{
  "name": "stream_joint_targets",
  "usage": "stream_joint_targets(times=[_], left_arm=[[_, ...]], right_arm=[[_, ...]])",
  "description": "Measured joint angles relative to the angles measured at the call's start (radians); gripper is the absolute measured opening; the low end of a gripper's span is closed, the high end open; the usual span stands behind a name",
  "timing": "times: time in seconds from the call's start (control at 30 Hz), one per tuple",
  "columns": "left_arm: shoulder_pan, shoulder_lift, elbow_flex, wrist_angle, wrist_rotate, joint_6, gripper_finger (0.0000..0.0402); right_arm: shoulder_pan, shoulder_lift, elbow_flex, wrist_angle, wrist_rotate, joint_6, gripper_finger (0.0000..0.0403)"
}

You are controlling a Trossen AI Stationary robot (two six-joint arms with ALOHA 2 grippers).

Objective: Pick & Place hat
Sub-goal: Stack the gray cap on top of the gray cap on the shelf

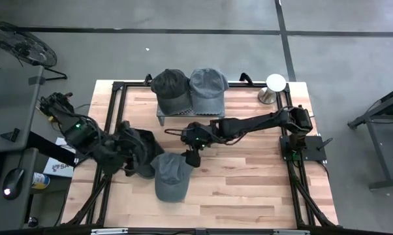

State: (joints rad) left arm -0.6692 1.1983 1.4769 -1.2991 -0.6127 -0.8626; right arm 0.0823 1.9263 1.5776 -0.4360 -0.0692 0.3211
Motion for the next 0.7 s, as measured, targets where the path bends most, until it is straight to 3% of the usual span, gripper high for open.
stream_joint_targets(times=[0.17,0.4,0.53,0.7], left_arm=[[0.116,0.07,0.0,0.008,0.189,0.031,0.0207],[0.279,0.216,0.0,0.212,0.406,0.339,0.0207],[0.366,0.291,0.0,0.283,0.499,0.445,0.0207],[0.444,0.387,0.0,0.295,0.624,0.525,0.0207]], right_arm=[[0.001,0.002,0.0,-0.217,-0.083,0.084,0.0245],[0.041,-0.006,-0.002,-0.447,-0.147,0.058,0.0245],[0.082,-0.032,-0.004,-0.562,-0.115,0.054,0.0245],[0.142,-0.1,-0.01,-0.632,0.007,0.115,0.0245]])
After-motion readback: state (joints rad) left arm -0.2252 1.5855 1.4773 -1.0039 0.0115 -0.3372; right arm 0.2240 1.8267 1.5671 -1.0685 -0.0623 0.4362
